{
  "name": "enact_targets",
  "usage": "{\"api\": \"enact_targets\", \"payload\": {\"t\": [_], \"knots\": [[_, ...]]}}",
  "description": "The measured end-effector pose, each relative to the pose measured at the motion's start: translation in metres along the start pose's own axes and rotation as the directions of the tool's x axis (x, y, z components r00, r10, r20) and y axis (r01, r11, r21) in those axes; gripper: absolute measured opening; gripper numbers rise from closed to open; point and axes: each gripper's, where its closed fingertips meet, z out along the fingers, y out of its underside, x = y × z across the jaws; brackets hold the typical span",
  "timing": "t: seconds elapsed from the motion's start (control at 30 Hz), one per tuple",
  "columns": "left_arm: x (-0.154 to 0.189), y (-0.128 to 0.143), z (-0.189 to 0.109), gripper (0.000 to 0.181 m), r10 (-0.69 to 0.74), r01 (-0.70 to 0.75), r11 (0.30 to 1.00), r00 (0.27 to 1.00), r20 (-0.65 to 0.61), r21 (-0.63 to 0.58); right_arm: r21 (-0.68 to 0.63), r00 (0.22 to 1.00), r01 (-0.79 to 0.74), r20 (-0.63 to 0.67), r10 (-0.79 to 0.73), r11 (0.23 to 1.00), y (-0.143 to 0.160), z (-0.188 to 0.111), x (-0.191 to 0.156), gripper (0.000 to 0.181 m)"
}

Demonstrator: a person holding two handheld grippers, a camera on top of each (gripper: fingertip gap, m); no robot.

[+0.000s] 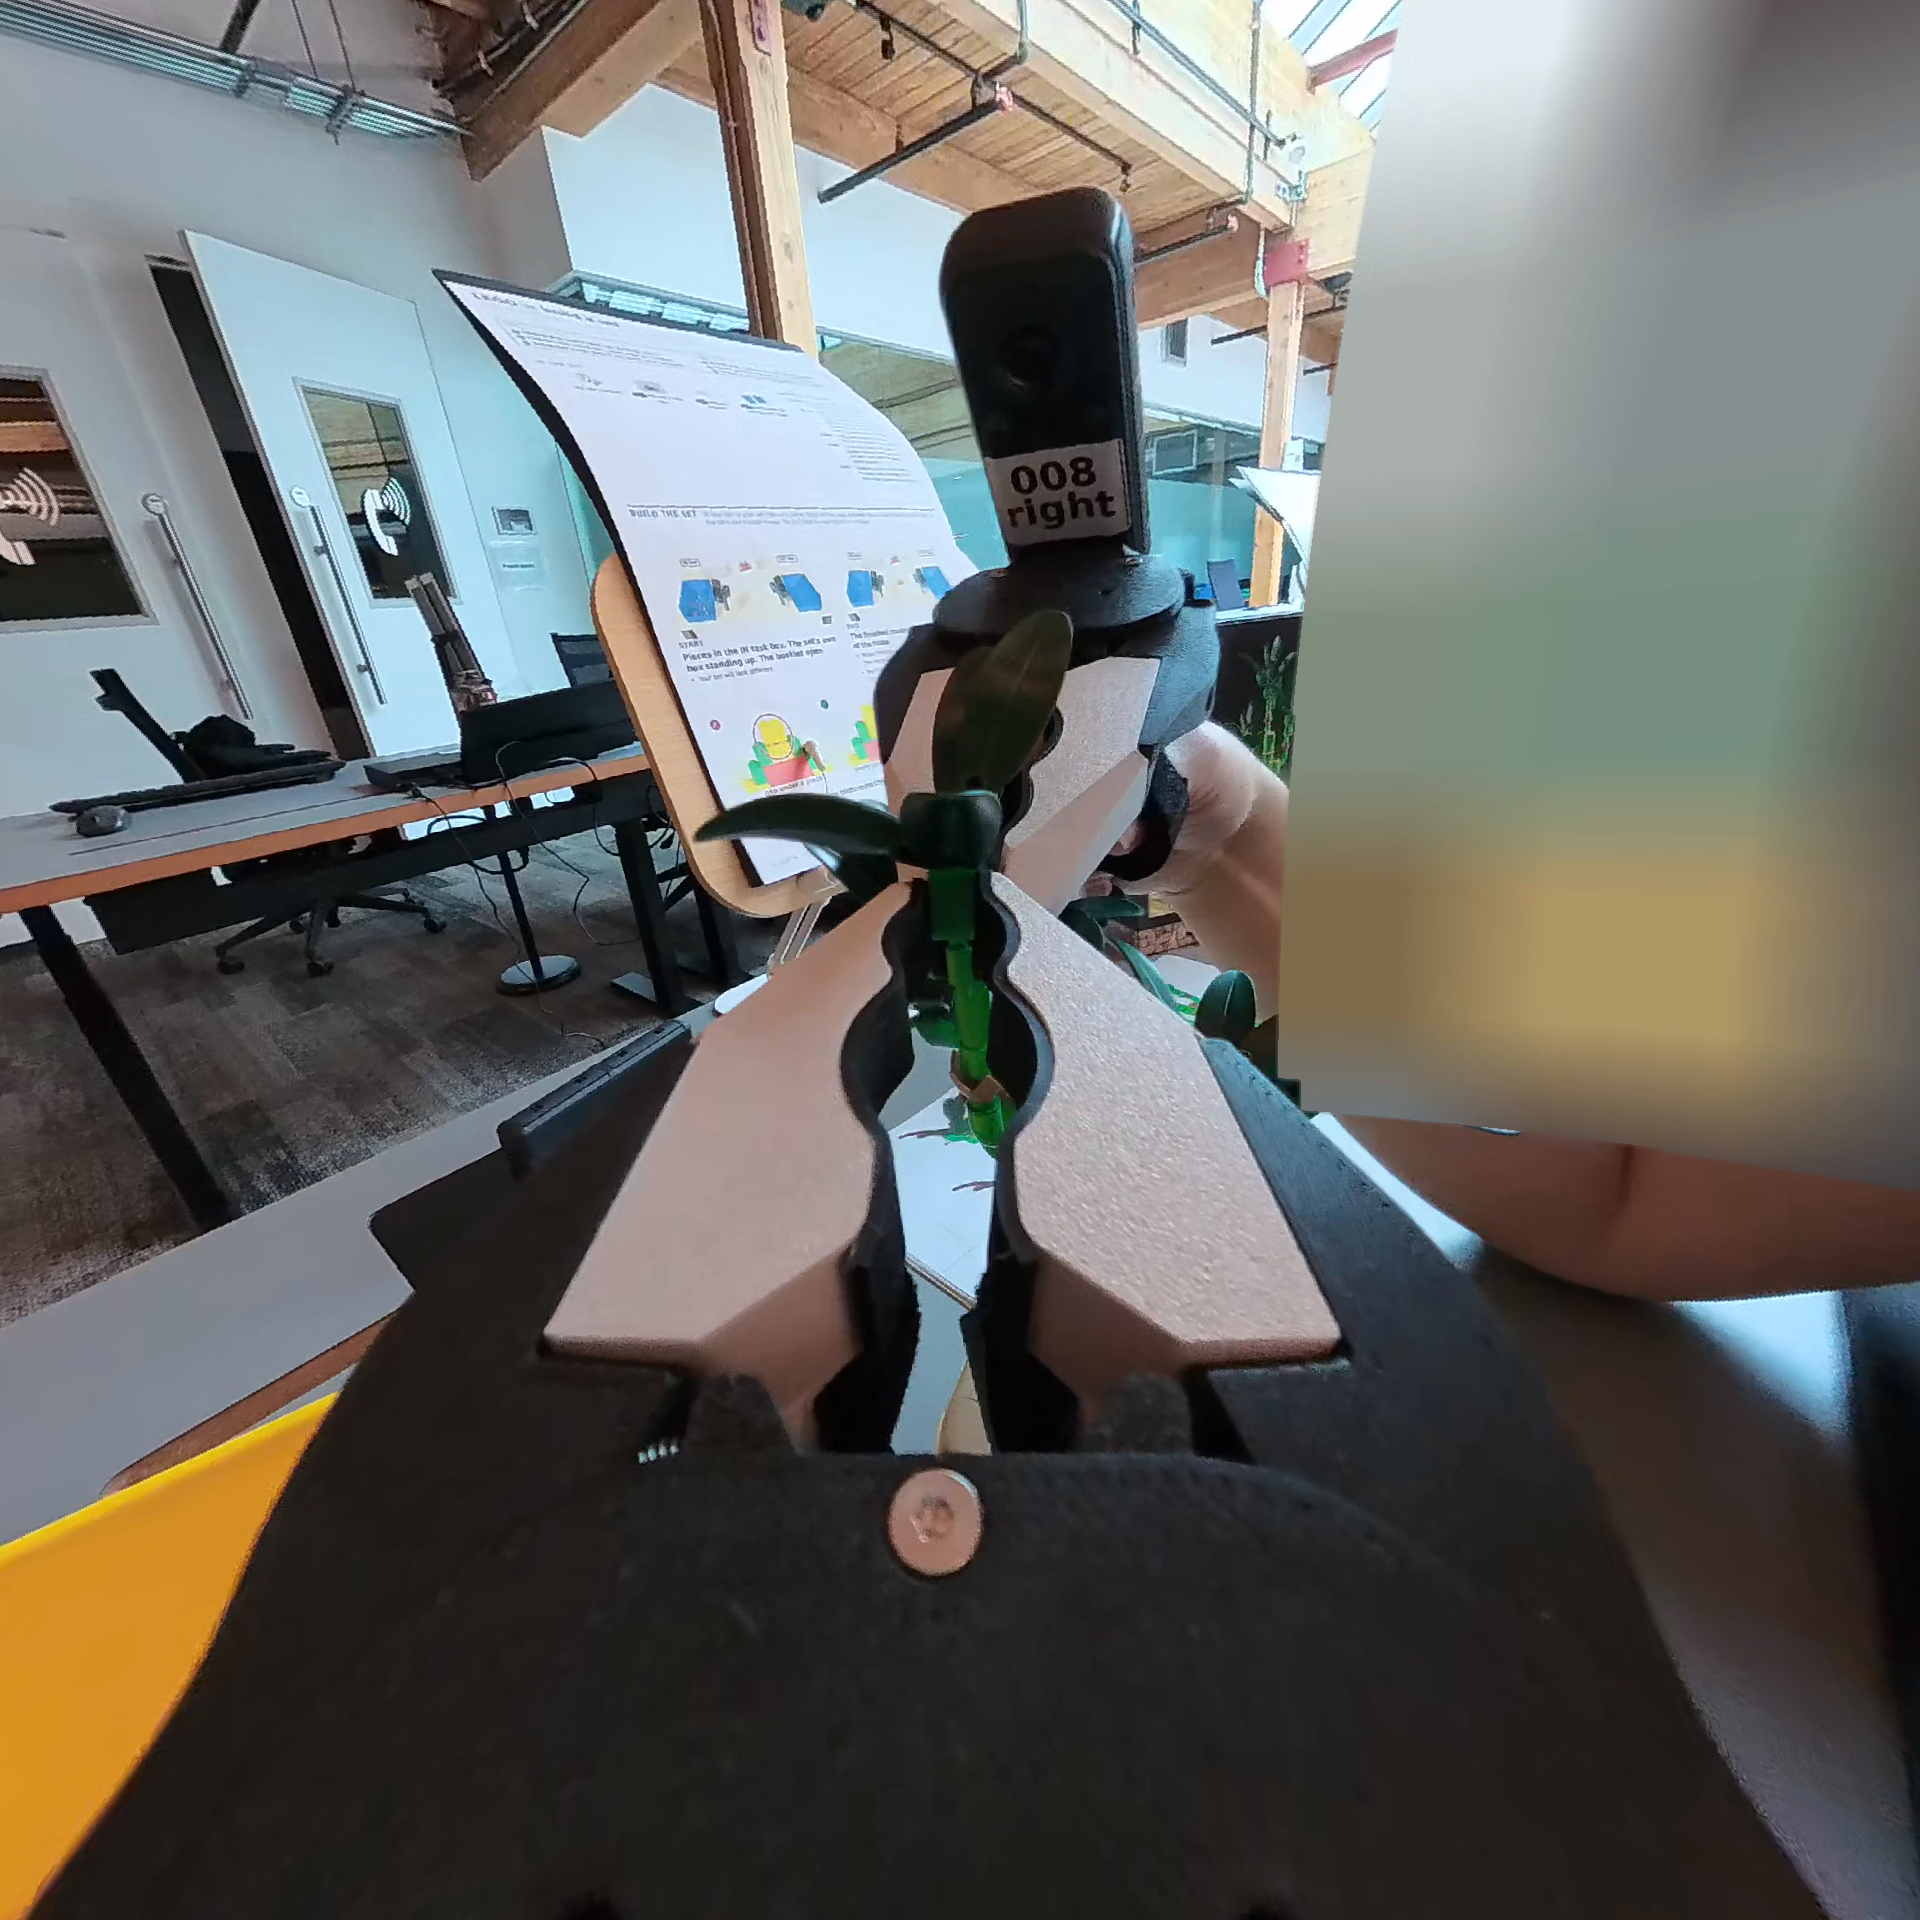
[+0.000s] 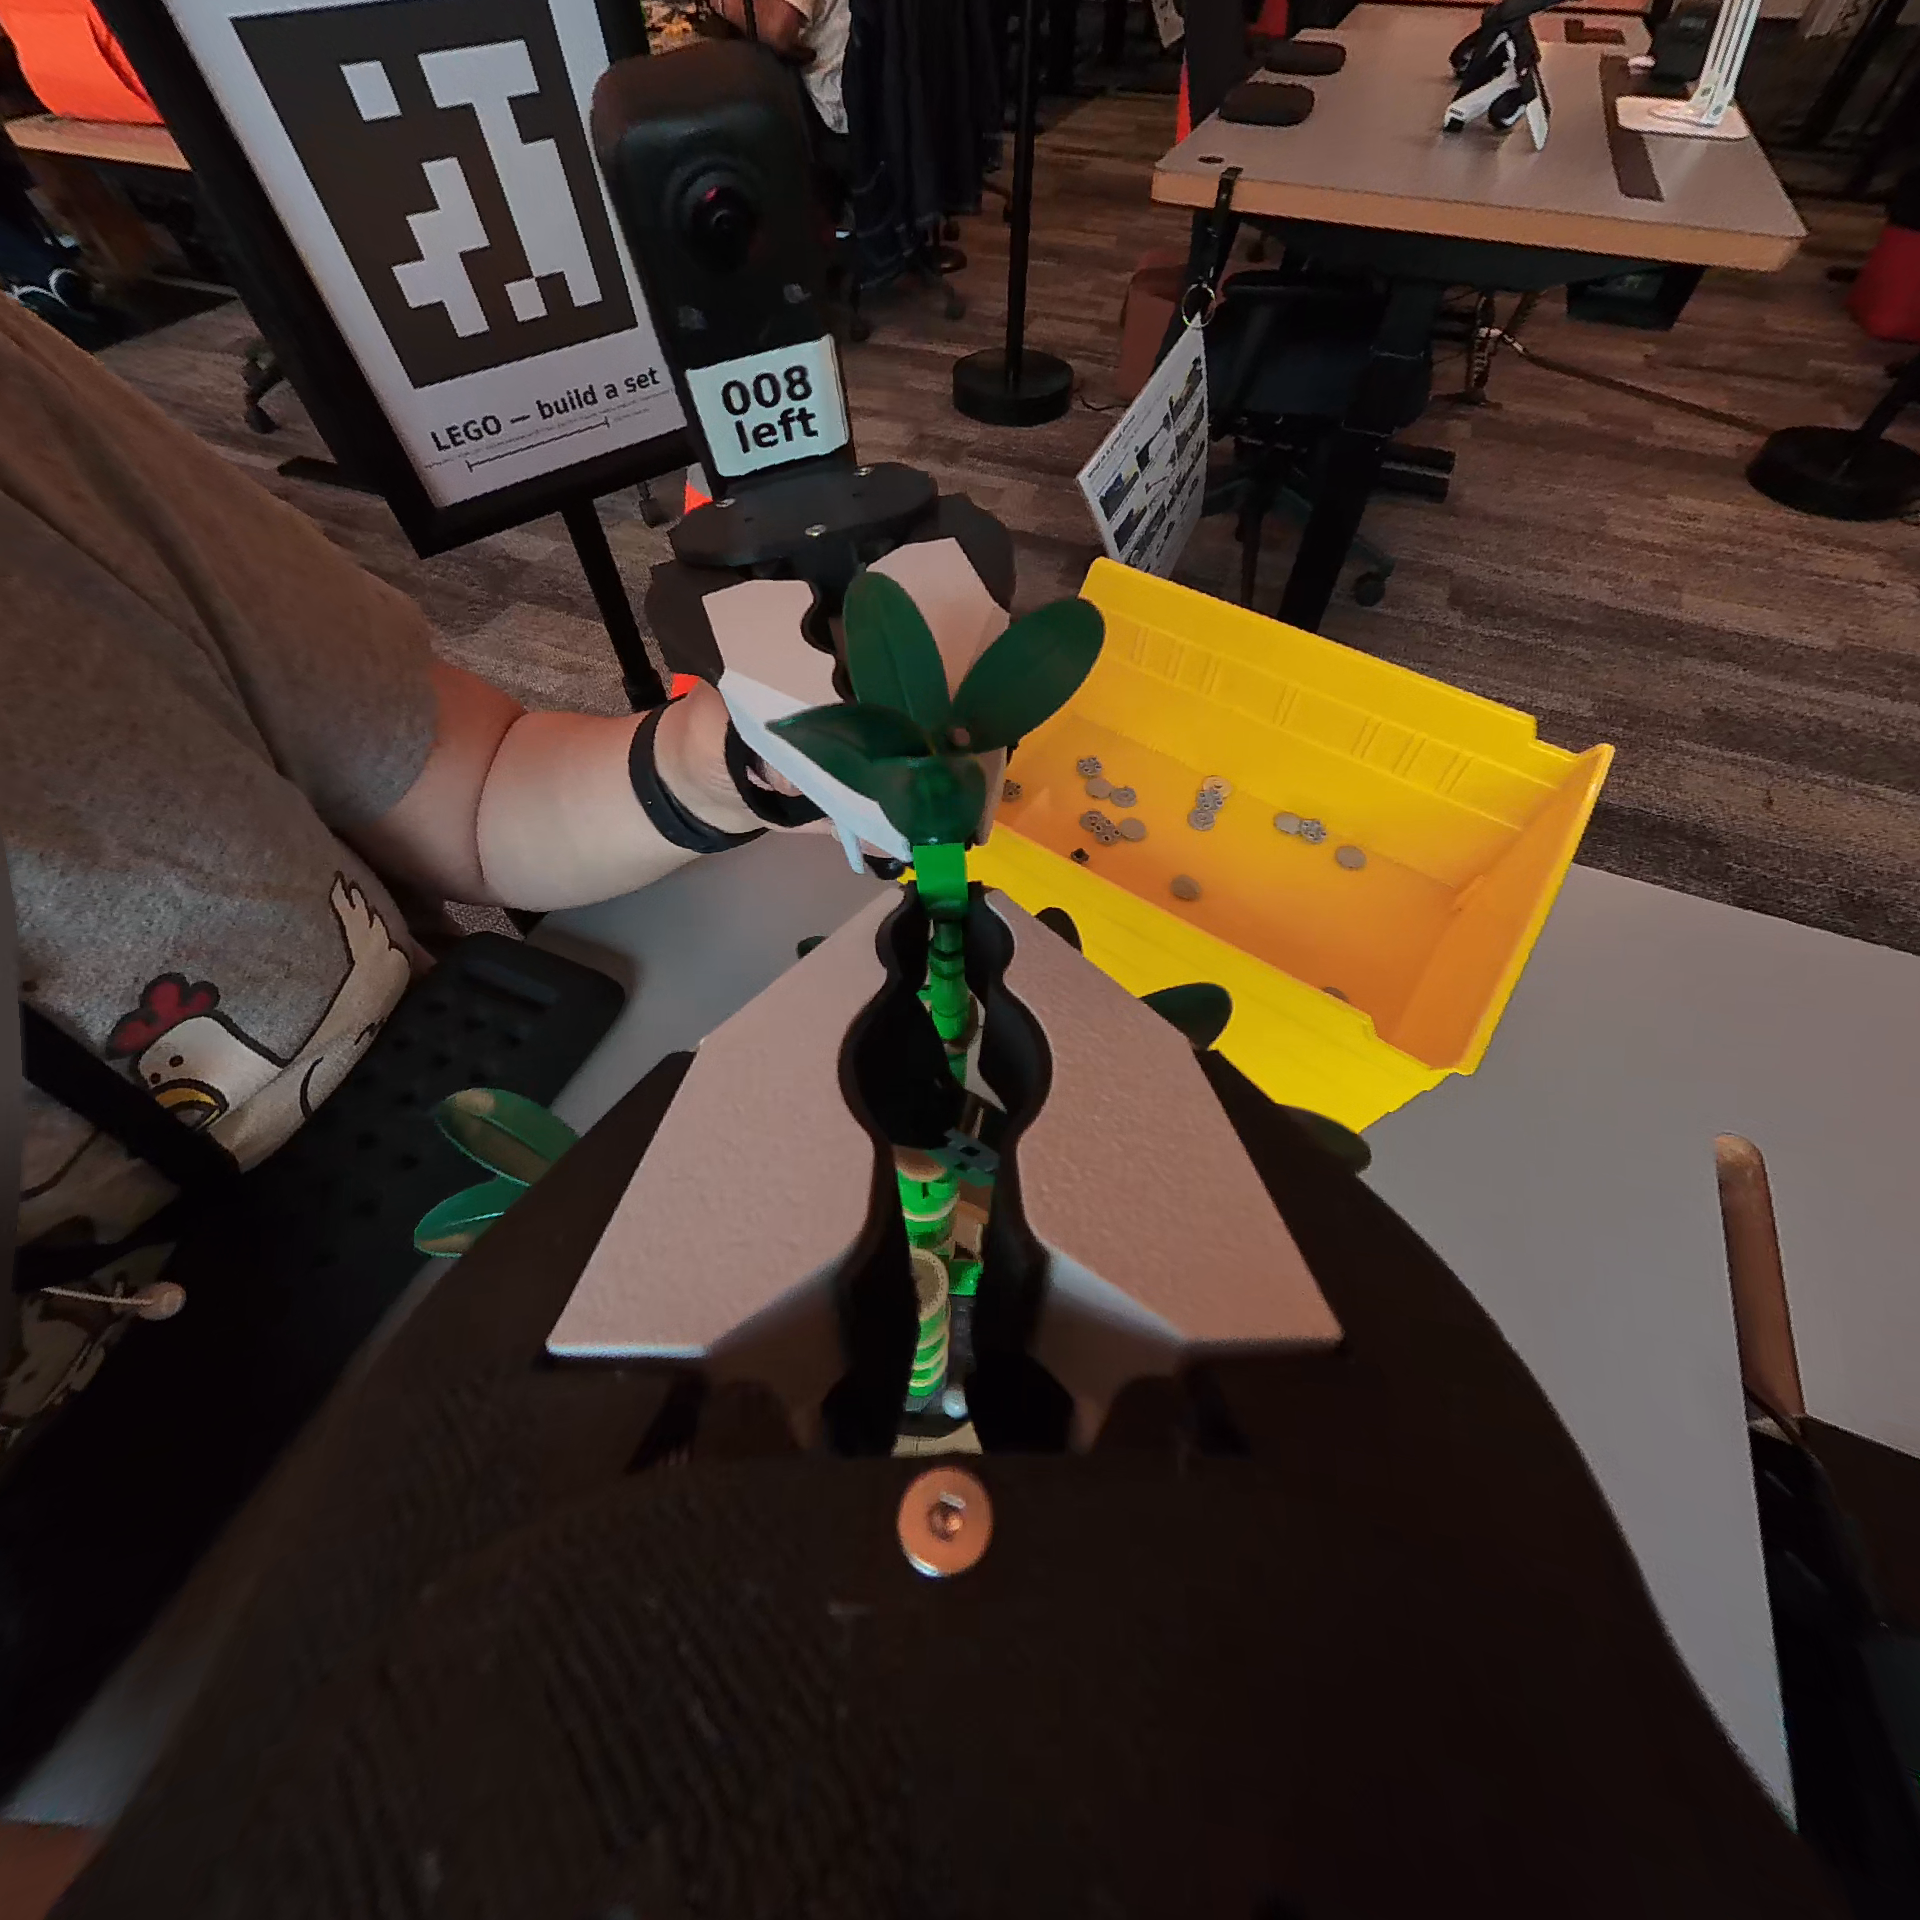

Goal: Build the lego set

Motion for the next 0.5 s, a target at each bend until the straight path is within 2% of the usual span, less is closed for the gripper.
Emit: {"api": "enact_targets", "payload": {"t": [0.5], "knots": [[0.0017,0.0034,0.0033,0.006,0.121,-0.123,0.989,0.992,-0.035,-0.084,0.047,0.999,-0.039,0.021,0.038,0.998,-0.0009,-0.0034,-0.001,0.004]]}}
